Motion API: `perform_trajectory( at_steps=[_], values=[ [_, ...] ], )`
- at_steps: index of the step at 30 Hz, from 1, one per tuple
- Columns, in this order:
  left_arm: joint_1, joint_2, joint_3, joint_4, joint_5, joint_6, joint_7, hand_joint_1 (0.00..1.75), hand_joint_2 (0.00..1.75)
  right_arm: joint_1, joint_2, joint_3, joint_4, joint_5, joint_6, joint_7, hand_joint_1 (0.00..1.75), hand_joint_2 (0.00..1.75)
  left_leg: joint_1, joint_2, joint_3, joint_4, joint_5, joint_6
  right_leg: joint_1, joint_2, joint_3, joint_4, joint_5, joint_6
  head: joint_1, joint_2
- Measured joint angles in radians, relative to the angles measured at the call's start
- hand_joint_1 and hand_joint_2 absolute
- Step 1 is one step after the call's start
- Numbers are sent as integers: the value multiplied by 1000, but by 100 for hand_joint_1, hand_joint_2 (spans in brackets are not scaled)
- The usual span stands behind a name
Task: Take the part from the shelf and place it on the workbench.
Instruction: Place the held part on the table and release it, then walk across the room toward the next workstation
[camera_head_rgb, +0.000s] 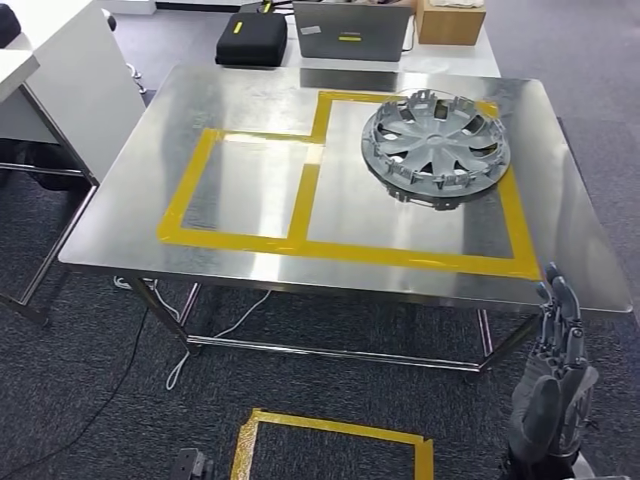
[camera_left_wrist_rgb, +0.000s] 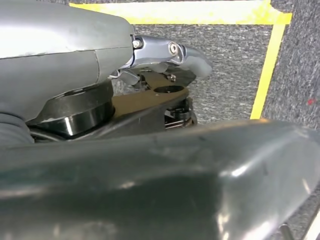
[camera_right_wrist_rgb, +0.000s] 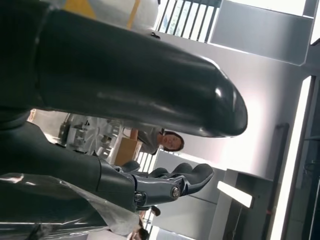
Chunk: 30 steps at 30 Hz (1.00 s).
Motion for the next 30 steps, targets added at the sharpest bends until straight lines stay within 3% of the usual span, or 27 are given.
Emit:
perform_trajectory(
  at_steps=[1,2,4,6,7,8,9,11,13,14,16,17,19,21,22,23,24,25,26,28,29,30],
  values=[
    [1,1,0,0,0,0,0,0,0,0,0,0,0,0,0,0,0,0,2,-1,-4,1,4,-5,-1,-2,-12,2,7,-7,1,0],
    [2,2,0,0,0,0,0,0,0,0,0,0,-1,0,0,0,0,0,3,-2,-11,9,-12,-12,-2,-4,-22,3,16,-15,1,0],
    [4,3,0,0,0,0,0,0,0,0,0,1,-1,0,0,0,0,0,8,-4,-29,78,-100,-26,-5,-8,-47,4,39,-29,-2,0],
    [4,3,0,0,1,0,0,0,0,0,0,1,-1,0,-1,1,0,0,13,-5,-47,207,-200,-37,-4,-9,-72,10,62,-34,-6,0],
    [3,3,0,0,1,0,0,0,0,0,0,1,-1,0,-3,1,0,0,15,-5,-48,260,-217,-40,-3,-10,-87,15,73,-34,-6,0],
    [3,3,0,0,2,-1,0,0,0,0,0,1,-1,1,-4,2,0,0,16,-5,-37,286,-209,-41,-3,-10,-104,22,82,-33,-6,0],
    [3,3,0,0,3,-1,0,0,0,0,0,1,-1,1,-6,3,0,0,17,-5,-12,274,-184,-40,-2,-10,-123,30,91,-32,-6,0],
    [2,4,0,0,5,-2,-1,0,0,0,0,1,-1,2,-8,6,0,0,16,-6,80,157,-139,-31,-2,-9,-155,45,105,-29,-6,0],
    [1,6,0,0,5,-2,-3,0,0,-1,0,0,-1,1,-8,8,0,0,13,-9,166,18,-143,-19,0,-9,-175,52,120,-21,-5,0],
    [1,7,0,0,6,-2,-3,0,0,-1,0,0,-2,1,-8,10,0,0,10,-11,184,-21,-152,-14,0,-9,-182,52,130,-16,-5,0],
    [2,8,0,0,7,-2,-5,0,0,-1,0,1,-2,1,-7,11,0,0,8,-9,178,-42,-142,-3,-2,-10,-194,49,147,-3,-5,0],
    [2,8,0,0,8,-3,-6,0,0,0,0,1,-2,1,-6,12,0,0,9,-7,168,-47,-130,5,-3,-8,-203,53,138,3,-5,0],
    [3,8,0,0,10,-4,-7,0,0,0,0,1,-2,1,-3,13,0,0,13,-2,141,-54,-102,19,-4,-4,-231,112,64,10,-1,0],
    [3,8,0,0,12,-5,-8,0,0,0,0,3,-3,1,0,14,0,0,10,0,110,-51,-79,26,-5,-2,-260,236,-33,15,4,0],
    [3,8,0,0,14,-6,-8,0,0,1,0,3,-3,2,1,14,0,0,9,1,94,-49,-67,26,-5,-2,-266,296,-53,17,6,0],
    [3,8,0,0,15,-7,-8,0,0,1,0,4,-3,3,1,14,0,0,8,3,78,-46,-56,25,-5,-2,-261,332,-48,19,6,0],
    [3,8,0,0,17,-7,-8,0,0,1,0,4,-3,4,2,14,0,0,8,4,60,-43,-45,23,-5,-2,-242,336,-23,20,7,0],
    [3,8,0,0,18,-8,-8,0,0,0,0,4,-3,5,2,14,0,0,8,4,43,-38,-34,21,-5,-2,-205,304,11,20,7,0],
    [3,8,0,0,19,-8,-8,0,0,0,0,4,-3,6,2,14,0,0,8,4,27,-31,-25,17,-6,-2,-153,242,32,20,7,0],
    [3,8,0,0,19,-9,-8,0,0,-2,0,5,-4,7,3,14,0,0,5,3,3,-15,-8,8,-7,0,-36,81,25,16,7,0],
    [4,8,1,0,19,-9,-9,0,0,-2,0,5,-5,8,3,14,0,0,4,2,-5,-9,2,4,-6,1,-3,27,10,13,7,0],
    [4,9,1,0,19,-10,-9,0,0,-2,0,5,-6,8,3,13,0,0,3,2,-10,-6,11,0,-4,2,11,-2,1,8,6,0]
  ],
)
